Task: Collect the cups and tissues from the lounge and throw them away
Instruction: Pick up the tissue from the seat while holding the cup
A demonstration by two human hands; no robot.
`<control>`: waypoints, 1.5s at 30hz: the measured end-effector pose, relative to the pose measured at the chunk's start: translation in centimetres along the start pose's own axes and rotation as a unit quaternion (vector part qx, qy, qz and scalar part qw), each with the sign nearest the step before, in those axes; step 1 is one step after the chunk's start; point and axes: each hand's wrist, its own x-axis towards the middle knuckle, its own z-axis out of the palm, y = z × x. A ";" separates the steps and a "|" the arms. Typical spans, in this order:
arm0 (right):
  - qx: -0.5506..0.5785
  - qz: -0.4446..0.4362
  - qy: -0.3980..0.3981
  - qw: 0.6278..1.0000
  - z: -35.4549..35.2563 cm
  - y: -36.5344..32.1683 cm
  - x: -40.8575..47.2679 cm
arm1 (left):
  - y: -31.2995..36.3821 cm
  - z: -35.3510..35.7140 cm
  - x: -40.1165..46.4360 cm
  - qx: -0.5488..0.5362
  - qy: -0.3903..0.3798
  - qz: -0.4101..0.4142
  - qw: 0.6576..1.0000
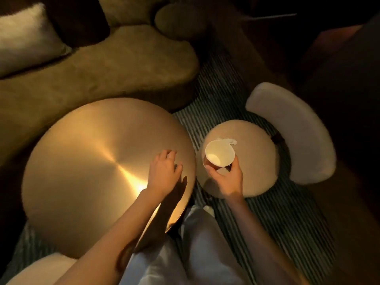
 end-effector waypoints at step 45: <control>0.056 0.106 0.034 0.992 -8.8 31.6 29.8 | 7.8 39.4 33.4 0.098 -0.046 0.159 0.981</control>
